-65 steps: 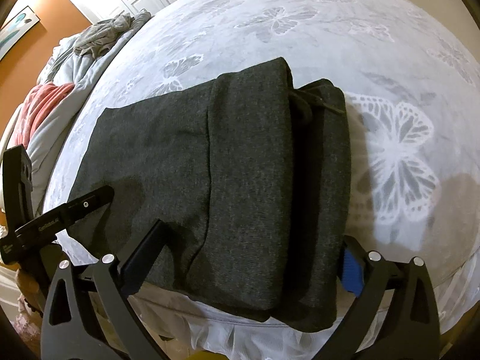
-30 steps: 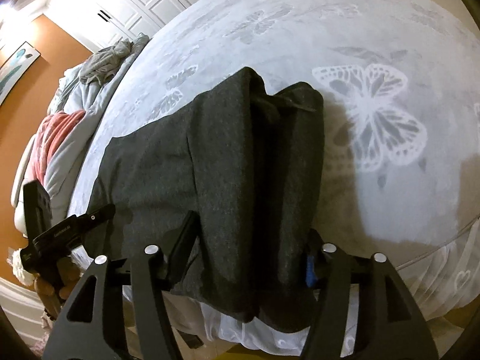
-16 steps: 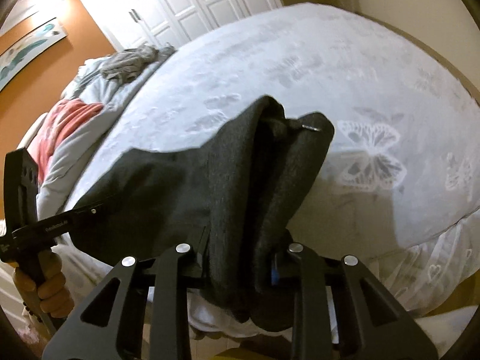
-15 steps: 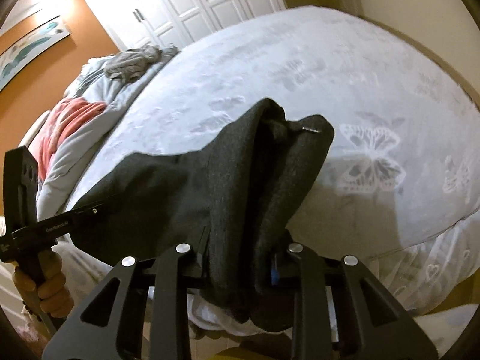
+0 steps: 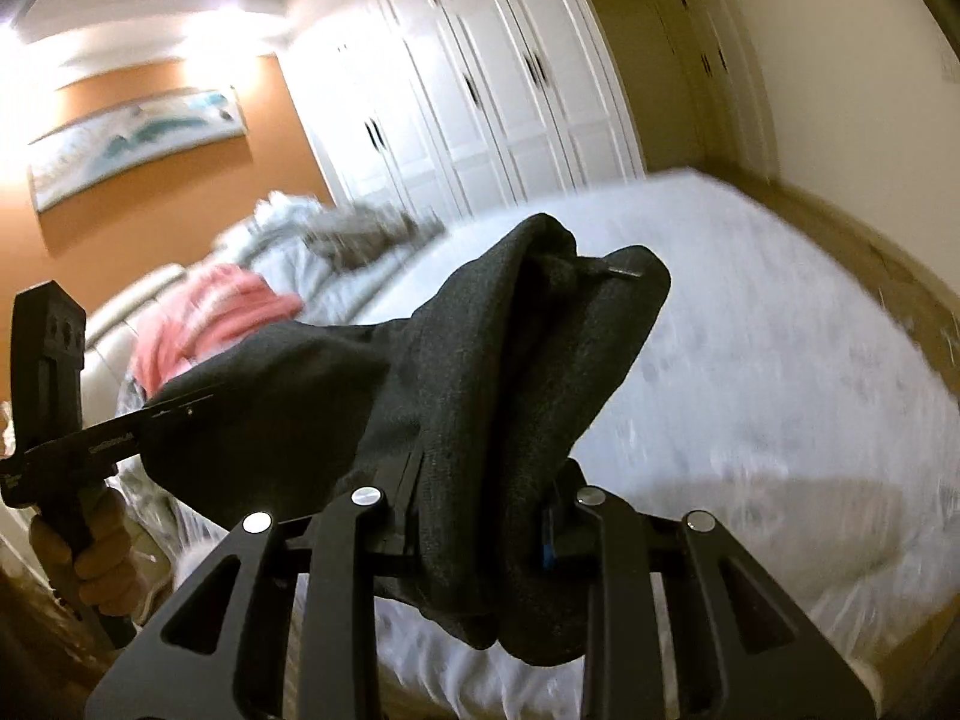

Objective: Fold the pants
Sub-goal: 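Lift the folded sweatpants with both grippers and set them down flat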

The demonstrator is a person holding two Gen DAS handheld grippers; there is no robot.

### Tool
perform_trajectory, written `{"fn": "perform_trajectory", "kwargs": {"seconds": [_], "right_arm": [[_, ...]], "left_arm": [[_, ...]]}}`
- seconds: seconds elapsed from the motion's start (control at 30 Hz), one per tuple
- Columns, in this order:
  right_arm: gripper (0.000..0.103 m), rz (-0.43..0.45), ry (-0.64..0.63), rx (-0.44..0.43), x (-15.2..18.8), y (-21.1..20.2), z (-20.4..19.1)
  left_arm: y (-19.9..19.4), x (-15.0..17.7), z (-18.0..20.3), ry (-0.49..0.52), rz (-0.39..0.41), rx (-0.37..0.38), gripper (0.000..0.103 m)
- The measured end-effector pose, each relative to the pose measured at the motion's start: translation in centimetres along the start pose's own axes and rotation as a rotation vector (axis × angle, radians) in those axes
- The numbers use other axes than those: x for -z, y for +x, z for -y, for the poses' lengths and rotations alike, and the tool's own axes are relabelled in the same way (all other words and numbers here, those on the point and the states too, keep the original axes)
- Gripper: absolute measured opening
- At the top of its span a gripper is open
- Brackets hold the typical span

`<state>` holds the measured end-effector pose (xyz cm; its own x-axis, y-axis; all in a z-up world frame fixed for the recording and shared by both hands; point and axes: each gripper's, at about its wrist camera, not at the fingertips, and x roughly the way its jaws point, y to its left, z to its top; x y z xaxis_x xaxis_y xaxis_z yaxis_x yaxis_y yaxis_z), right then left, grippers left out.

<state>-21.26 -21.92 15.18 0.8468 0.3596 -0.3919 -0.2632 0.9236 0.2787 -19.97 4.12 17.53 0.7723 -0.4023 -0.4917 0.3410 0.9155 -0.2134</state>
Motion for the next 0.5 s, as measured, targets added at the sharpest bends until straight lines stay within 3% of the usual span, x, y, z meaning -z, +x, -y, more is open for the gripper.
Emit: {"fn": "perform_trajectory", "kwargs": {"seconds": [0.3,0.4,0.5], "right_arm": [[0.026,0.282,-0.138,-0.100,-12.1,-2.8,-2.2],[0.027,0.317,-0.166,-0.090,-16.3,-0.5,-1.8],[0.029,0.276,-0.133,-0.067,-20.0,5.3,0.9]], "left_arm": [[-5.4,-10.8,2.0,0.133,0.351,0.002,0.014],[-3.5,-14.4,1.1,0.126,0.398,-0.020,0.014],[2.4,-17.4,-1.2,0.087,0.347,-0.042,0.015]]}}
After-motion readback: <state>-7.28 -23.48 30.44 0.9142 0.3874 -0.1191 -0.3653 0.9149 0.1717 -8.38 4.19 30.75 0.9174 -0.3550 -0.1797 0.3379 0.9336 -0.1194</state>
